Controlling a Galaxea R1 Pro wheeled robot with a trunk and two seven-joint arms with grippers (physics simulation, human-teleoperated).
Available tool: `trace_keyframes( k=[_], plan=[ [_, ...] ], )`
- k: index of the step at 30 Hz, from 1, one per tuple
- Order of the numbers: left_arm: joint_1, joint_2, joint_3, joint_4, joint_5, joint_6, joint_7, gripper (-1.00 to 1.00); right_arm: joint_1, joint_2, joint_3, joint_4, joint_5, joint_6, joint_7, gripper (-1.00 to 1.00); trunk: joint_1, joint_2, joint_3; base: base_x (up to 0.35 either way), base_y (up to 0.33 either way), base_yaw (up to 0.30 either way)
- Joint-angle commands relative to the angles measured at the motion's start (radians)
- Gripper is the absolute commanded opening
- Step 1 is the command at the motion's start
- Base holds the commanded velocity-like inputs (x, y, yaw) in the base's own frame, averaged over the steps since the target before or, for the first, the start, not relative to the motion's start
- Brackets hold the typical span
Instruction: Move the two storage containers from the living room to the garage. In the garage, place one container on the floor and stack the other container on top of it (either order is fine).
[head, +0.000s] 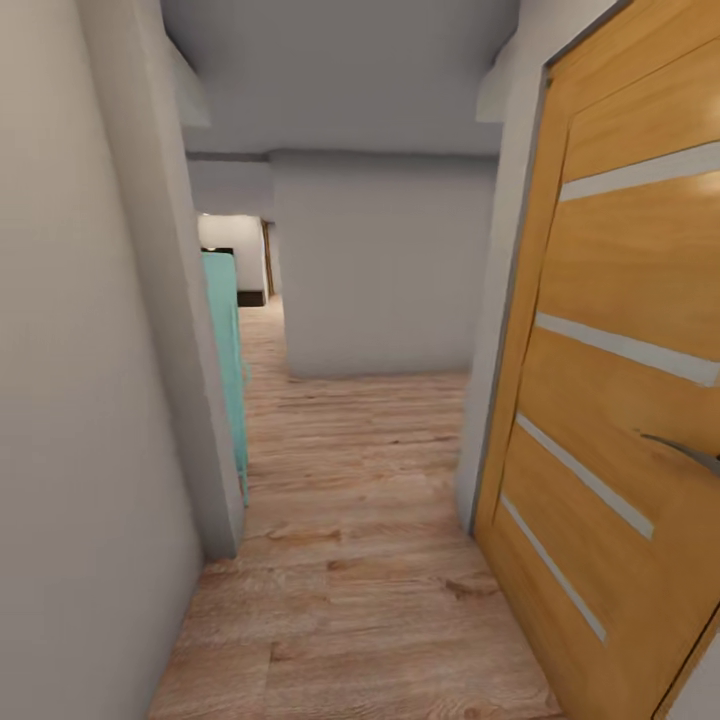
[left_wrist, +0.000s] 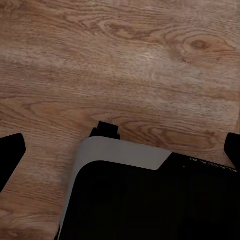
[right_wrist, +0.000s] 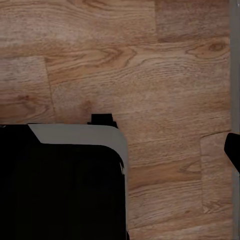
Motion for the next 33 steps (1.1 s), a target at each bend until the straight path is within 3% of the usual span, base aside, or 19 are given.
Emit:
trace_keyframes(
  k=[1,11,33],
  plan=[
    [-0.001,0.000,-0.009,0.000,0.008,-0.002,0.003,1.00,-0.001,0.000,0.009,0.003,-0.010,-0.006,-0.001,1.00,0.001,-0.001,-0.001,0.321,0.000,0.268],
    [-0.001,0.000,-0.008,0.000,0.008,-0.002,0.003,1.00,-0.001,0.001,0.009,0.003,-0.010,-0.006,-0.001,1.00,0.001,-0.001,-0.001,0.321,0.000,0.217],
    [-0.001,-0.002,-0.008,0.001,0.006,0.004,0.003,1.00,-0.001,-0.002,0.009,0.003,-0.010,-0.003,-0.001,1.00,0.001,-0.001,-0.001,0.321,-0.004,0.009]
  ],
)
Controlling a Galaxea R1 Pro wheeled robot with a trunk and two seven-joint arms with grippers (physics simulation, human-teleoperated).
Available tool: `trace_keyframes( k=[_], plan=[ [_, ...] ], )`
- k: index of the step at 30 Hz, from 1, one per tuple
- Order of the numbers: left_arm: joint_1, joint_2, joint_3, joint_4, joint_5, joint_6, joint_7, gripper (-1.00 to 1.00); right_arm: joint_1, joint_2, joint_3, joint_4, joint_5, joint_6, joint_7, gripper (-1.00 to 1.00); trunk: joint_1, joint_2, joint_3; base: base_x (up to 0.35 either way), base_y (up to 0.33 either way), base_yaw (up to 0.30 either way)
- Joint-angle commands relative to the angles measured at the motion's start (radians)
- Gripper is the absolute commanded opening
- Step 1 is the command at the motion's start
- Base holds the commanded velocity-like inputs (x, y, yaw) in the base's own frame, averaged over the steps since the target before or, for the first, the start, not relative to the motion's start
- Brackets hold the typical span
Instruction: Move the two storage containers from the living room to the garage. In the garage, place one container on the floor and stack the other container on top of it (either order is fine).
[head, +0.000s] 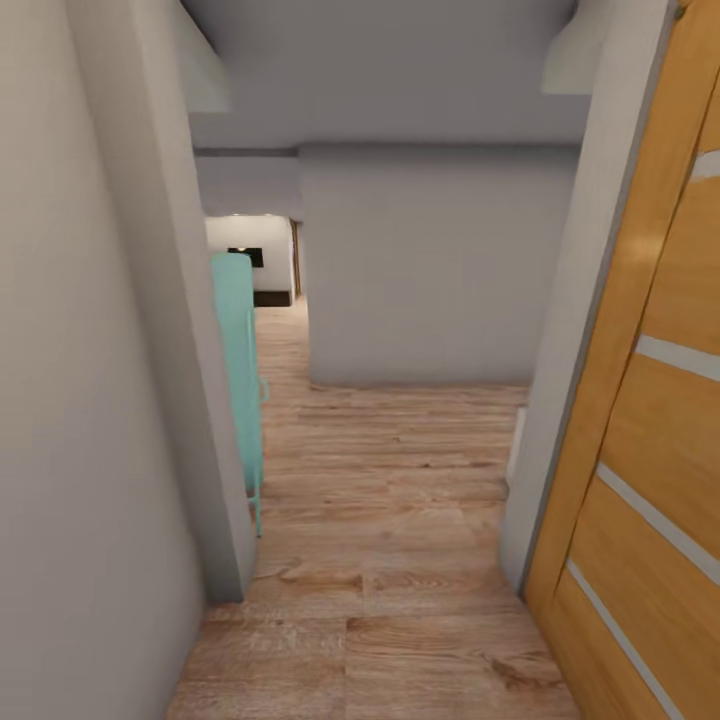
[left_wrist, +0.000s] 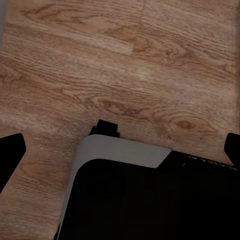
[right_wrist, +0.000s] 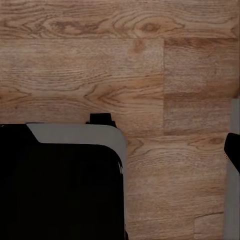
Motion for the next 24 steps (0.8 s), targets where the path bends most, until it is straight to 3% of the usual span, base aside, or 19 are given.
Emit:
trace_keyframes(
  k=[1,24],
  plan=[
    [-0.001,0.000,-0.008,0.000,0.008,-0.002,0.003,1.00,-0.001,0.000,0.008,0.003,-0.010,-0.006,-0.001,1.00,0.001,-0.001,-0.001,0.321,-0.061,0.000],
    [-0.001,0.001,-0.008,0.001,0.012,-0.004,0.003,1.00,-0.001,-0.001,0.005,0.003,-0.010,-0.008,-0.001,1.00,0.001,-0.001,-0.001,0.320,-0.114,0.000]
  ],
)
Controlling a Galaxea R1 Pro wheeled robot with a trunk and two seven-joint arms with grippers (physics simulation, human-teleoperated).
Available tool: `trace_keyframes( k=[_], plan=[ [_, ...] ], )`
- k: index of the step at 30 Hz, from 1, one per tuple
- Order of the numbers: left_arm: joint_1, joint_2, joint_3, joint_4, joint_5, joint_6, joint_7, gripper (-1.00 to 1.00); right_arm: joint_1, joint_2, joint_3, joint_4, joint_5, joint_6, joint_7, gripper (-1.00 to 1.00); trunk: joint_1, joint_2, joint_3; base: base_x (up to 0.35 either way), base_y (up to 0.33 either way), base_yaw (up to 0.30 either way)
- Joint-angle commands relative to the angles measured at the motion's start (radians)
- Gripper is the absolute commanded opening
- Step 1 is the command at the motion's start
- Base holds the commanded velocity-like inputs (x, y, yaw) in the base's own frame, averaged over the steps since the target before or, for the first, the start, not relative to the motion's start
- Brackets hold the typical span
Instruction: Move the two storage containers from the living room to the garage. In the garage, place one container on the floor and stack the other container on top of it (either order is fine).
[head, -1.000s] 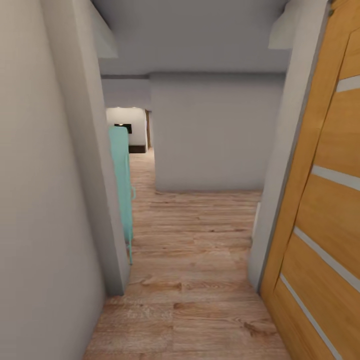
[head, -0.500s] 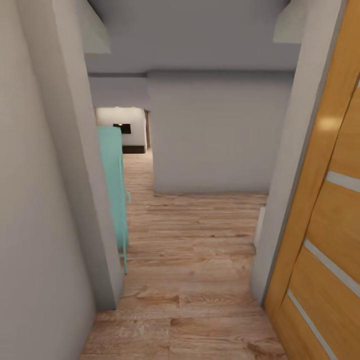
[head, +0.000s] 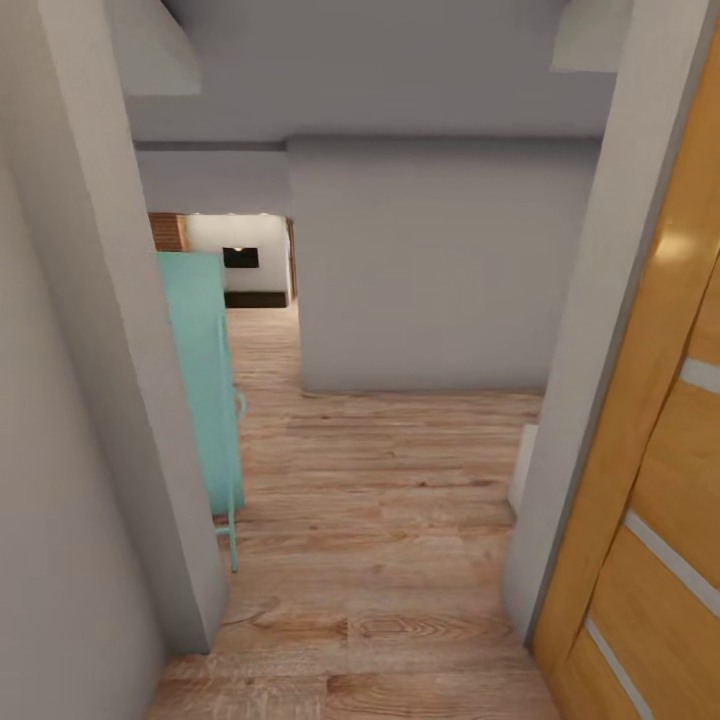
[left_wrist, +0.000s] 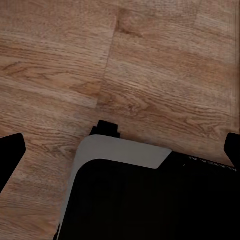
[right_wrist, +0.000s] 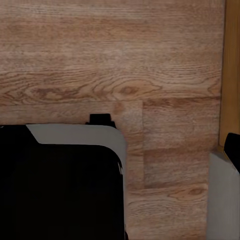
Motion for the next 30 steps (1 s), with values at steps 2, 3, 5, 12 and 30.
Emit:
trace_keyframes(
  k=[2,3,5,12,30],
  plan=[
    [-0.001,0.000,-0.009,0.000,0.008,-0.002,0.003,1.00,-0.001,0.000,0.009,0.003,-0.009,-0.005,-0.001,1.00,0.001,-0.001,-0.001,0.322,-0.016,0.000],
    [-0.001,0.000,-0.009,0.000,0.008,-0.002,0.003,1.00,-0.001,0.000,0.009,0.003,-0.009,-0.005,-0.001,1.00,0.001,-0.001,-0.001,0.323,-0.008,0.000],
    [-0.001,0.000,-0.009,0.000,0.008,-0.002,0.003,1.00,-0.001,0.000,0.010,0.003,-0.009,-0.004,-0.001,1.00,0.001,-0.001,-0.001,0.323,-0.004,0.000],
    [-0.001,0.000,-0.009,0.000,0.008,0.002,0.003,1.00,-0.001,0.000,0.010,0.003,-0.009,-0.004,-0.001,1.00,0.001,-0.001,-0.001,0.324,-0.001,0.000],
    [-0.001,0.001,-0.009,0.000,0.007,-0.005,0.003,1.00,-0.001,0.000,0.010,0.003,-0.009,-0.005,-0.001,1.00,0.001,-0.001,-0.001,0.324,0.000,0.000]
  ],
)
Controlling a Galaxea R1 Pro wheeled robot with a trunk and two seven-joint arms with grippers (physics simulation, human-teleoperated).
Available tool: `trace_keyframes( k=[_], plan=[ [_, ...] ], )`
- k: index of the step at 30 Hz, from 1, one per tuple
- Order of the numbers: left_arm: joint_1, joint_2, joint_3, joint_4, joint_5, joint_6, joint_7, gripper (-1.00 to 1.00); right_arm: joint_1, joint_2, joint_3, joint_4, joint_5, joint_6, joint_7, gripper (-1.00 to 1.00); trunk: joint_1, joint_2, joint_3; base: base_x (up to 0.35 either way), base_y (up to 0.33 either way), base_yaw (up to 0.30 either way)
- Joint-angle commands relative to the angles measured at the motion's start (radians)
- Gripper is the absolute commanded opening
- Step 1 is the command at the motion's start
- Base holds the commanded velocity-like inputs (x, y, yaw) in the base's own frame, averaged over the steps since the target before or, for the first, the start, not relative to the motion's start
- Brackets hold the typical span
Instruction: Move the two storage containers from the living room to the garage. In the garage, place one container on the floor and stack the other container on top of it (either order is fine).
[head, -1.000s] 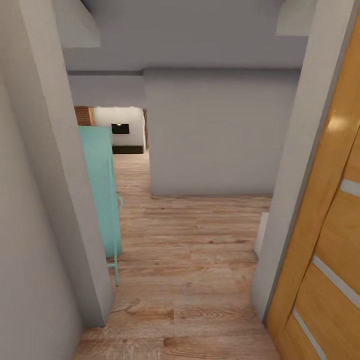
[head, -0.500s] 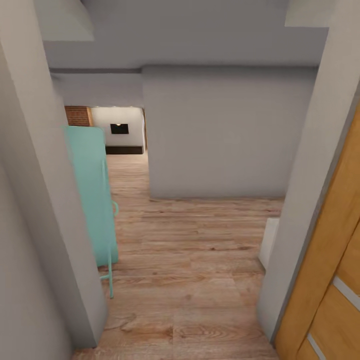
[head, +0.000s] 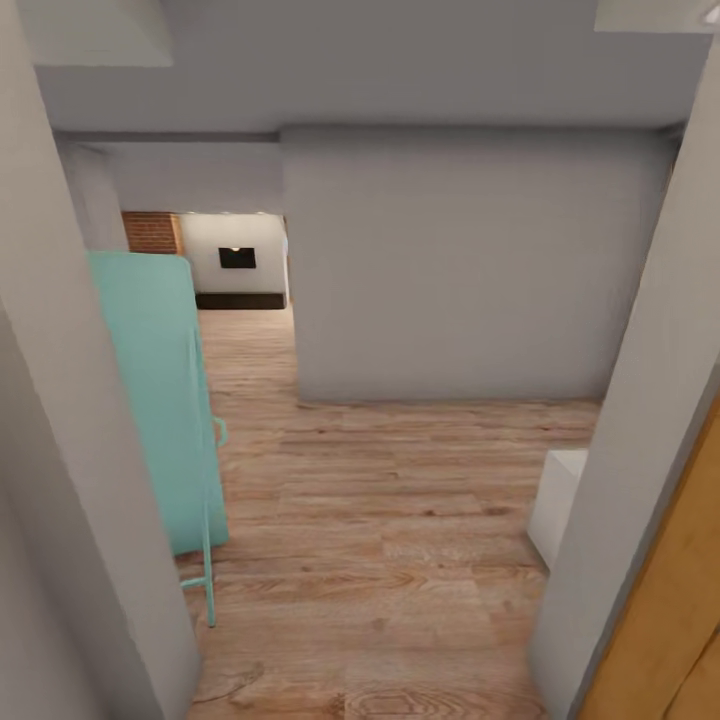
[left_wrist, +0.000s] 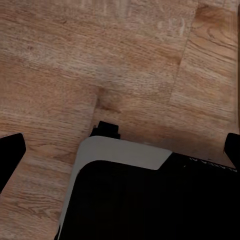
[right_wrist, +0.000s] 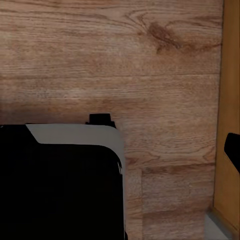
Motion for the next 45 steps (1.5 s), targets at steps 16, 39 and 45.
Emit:
trace_keyframes(
  k=[16,39,45],
  plan=[
    [-0.001,-0.001,-0.009,0.000,0.008,-0.004,0.002,1.00,-0.001,0.000,0.008,0.003,-0.010,-0.006,-0.001,1.00,0.001,-0.001,-0.001,0.324,0.000,0.000],
    [-0.001,-0.001,-0.009,0.000,0.008,-0.004,0.002,1.00,-0.001,0.002,0.009,0.003,-0.010,-0.006,-0.001,1.00,0.001,-0.001,-0.001,0.324,0.000,0.000],
    [-0.001,-0.001,-0.009,0.000,0.008,-0.004,0.002,1.00,-0.001,0.001,0.009,0.003,-0.010,-0.006,-0.001,1.00,0.001,-0.001,-0.001,0.324,0.000,0.000]
  ],
)
